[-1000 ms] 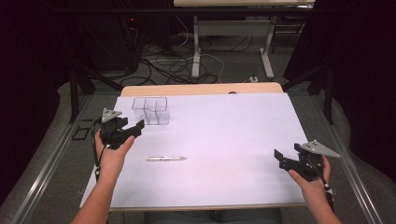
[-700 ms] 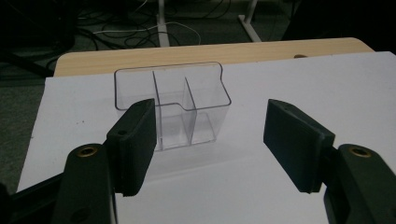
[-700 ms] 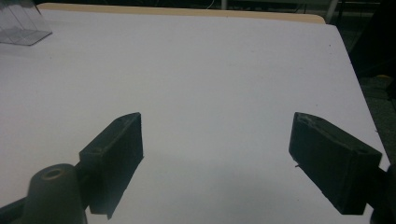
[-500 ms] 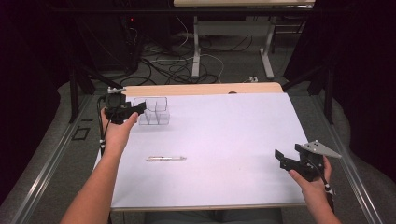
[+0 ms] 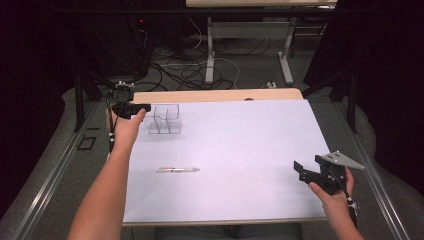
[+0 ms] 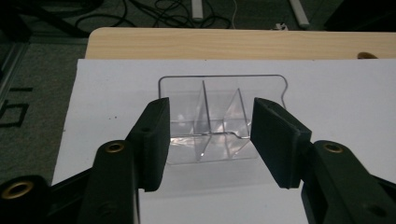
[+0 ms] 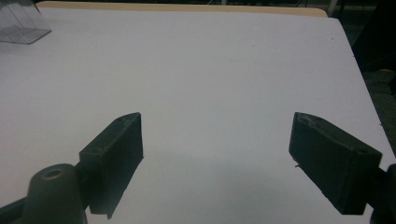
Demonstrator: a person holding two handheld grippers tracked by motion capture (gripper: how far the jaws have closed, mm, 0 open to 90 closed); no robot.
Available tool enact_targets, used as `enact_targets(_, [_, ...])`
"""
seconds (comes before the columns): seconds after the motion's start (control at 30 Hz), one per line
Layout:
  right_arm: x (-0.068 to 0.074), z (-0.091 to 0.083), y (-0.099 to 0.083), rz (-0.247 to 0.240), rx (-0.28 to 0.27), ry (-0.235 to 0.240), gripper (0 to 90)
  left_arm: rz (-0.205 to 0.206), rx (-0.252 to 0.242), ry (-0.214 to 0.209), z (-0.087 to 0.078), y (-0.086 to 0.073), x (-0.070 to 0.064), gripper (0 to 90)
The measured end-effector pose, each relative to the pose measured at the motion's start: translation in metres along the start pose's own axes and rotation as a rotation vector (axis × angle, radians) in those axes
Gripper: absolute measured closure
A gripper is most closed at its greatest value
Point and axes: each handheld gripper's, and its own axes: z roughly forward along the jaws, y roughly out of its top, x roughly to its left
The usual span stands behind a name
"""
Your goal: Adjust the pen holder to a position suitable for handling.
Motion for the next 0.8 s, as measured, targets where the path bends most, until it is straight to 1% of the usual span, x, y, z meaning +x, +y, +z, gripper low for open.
enact_targets(0.07, [0.000,0.000,0.000,-0.003,0.000,0.001,17.3,0.000,0.019,0.012,0.007,0.004,0.005,51.9])
enact_targets(0.1, [0.000,0.000,0.000,-0.008,0.007,0.003,17.2,0.000,0.019,0.012,0.007,0.004,0.005,52.6])
enact_targets(0.13, [0.000,0.000,0.001,-0.007,0.009,0.006,17.3,-0.004,0.016,0.021,0.009,0.004,0.006,54.5])
enact_targets(0.17, [0.000,0.000,0.001,-0.009,0.010,0.006,17.3,-0.010,0.021,0.018,0.014,0.006,0.008,56.0])
enact_targets(0.2, [0.000,0.000,0.001,-0.009,0.010,0.006,17.3,-0.010,0.021,0.018,0.014,0.006,0.008,56.6])
enact_targets(0.23, [0.001,0.001,0.001,-0.009,0.004,0.012,17.2,-0.014,0.031,0.022,0.016,0.006,0.009,57.2])
enact_targets(0.27, [0.002,0.000,0.001,0.005,0.016,0.013,17.3,-0.011,0.038,0.026,0.017,0.007,0.010,58.2])
enact_targets(0.3, [0.002,0.000,0.001,0.005,0.017,0.012,17.3,-0.008,0.043,0.032,0.019,0.007,0.012,58.4])
enact_targets(0.33, [0.003,0.000,0.001,0.005,0.019,0.012,17.2,-0.011,0.045,0.037,0.020,0.007,0.012,58.8])
enact_targets(0.37, [0.002,0.000,0.001,-0.006,0.015,0.011,17.2,-0.014,0.048,0.040,0.022,0.007,0.014,59.6])
enact_targets(0.43, [0.002,-0.001,0.001,-0.007,0.013,0.013,17.2,-0.020,0.050,0.040,0.025,0.008,0.015,61.0])
enact_targets(0.47, [0.002,-0.001,0.001,-0.005,0.014,0.014,17.2,-0.031,0.053,0.038,0.028,0.007,0.017,61.8])
enact_targets(0.5, [0.002,0.000,0.001,-0.005,0.012,0.016,17.3,-0.031,0.053,0.038,0.028,0.007,0.017,63.9])
enact_targets(0.53, [0.002,0.000,0.001,-0.003,0.010,0.017,17.3,-0.036,0.057,0.039,0.033,0.007,0.016,64.5])
enact_targets(0.6, [0.002,0.000,0.001,-0.003,0.011,0.018,17.2,-0.034,0.059,0.040,0.035,0.007,0.016,64.7])
enact_targets(0.63, [0.002,0.000,0.001,-0.001,0.010,0.018,17.2,-0.034,0.062,0.035,0.037,0.007,0.016,67.3])
enact_targets(0.67, [0.002,0.000,0.001,-0.001,0.012,0.017,17.2,-0.034,0.068,0.033,0.040,0.007,0.015,67.8])
enact_targets(0.73, [0.002,-0.001,0.001,-0.001,0.013,0.019,17.2,-0.021,0.084,0.044,0.045,0.006,0.014,68.4])
enact_targets(0.8, [0.002,-0.001,0.001,0.001,0.014,0.020,17.2,-0.020,0.091,0.057,0.049,0.005,0.015,69.8])
